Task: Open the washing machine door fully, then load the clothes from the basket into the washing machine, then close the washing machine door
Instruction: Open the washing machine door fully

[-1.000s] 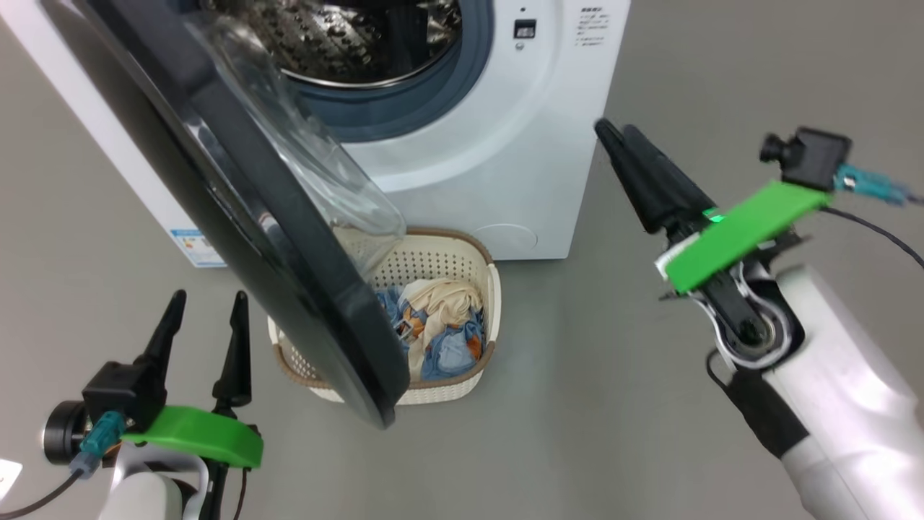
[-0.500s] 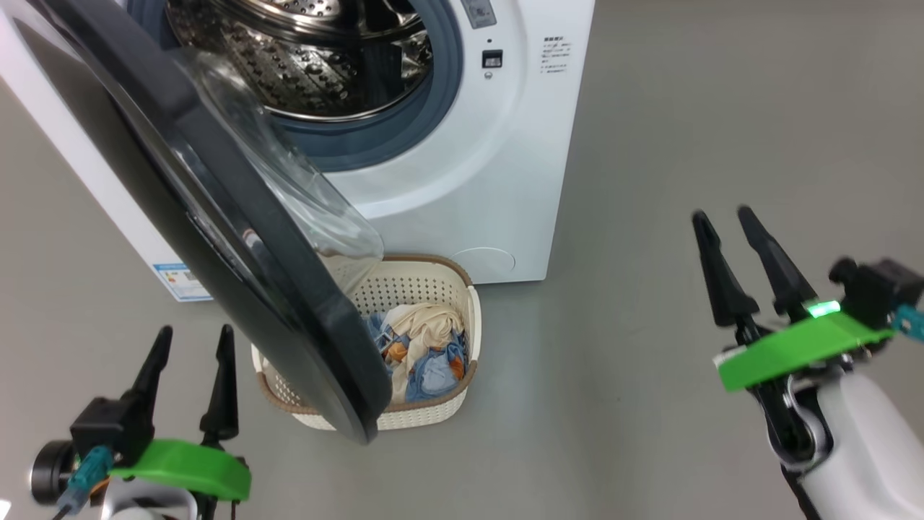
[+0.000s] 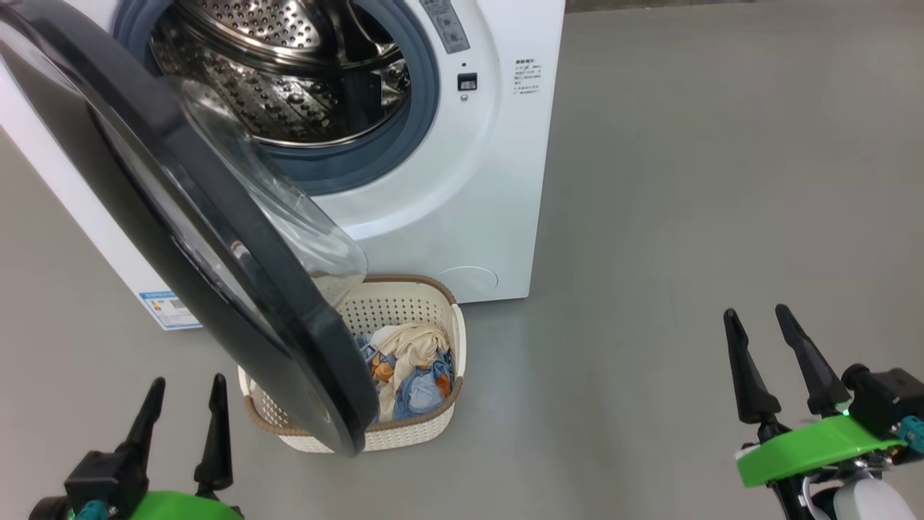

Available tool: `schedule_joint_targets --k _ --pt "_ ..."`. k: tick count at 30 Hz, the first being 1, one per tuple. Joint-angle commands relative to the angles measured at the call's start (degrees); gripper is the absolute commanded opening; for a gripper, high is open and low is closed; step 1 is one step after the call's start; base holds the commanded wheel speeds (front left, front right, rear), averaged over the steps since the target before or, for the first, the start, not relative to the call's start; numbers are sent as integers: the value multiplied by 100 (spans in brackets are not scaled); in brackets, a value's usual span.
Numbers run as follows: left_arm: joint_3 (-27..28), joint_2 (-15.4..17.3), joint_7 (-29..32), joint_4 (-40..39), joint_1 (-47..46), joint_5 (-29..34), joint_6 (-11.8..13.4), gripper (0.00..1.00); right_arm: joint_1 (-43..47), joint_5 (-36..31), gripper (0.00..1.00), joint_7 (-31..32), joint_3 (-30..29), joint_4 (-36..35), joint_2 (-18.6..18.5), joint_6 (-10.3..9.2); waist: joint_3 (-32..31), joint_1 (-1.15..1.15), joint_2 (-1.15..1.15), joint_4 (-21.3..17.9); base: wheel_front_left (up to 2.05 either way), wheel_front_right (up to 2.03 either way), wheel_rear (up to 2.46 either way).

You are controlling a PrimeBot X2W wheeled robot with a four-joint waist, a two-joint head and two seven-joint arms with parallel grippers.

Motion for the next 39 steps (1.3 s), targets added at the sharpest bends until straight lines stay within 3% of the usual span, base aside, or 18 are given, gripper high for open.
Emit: schedule_joint_targets --k 1,15,34,36,37,39 --pt "196 77 -37 -178 -52 -1 51 100 34 -113 100 -67 75 -190 -11 9 -9 0 0 -7 0 0 0" --pt "259 53 -37 -253 183 -138 151 100 466 -688 100 -67 -102 -211 255 9 -81 0 0 49 0 0 0" --pt "194 48 -37 -256 172 -207 216 100 470 -857 100 -68 -150 -183 344 9 -55 0 0 106 0 0 0" --pt "185 48 -37 -228 173 -221 210 18 466 -858 100 -68 -157 -188 349 9 -59 0 0 107 0 0 0" --pt "176 48 -37 -200 173 -251 200 0 465 -858 100 -68 -158 -186 351 9 -61 0 0 107 0 0 0" --pt "153 48 -37 -104 174 -346 185 0 464 -843 100 -68 -154 -172 356 9 -68 0 0 110 0 0 0"
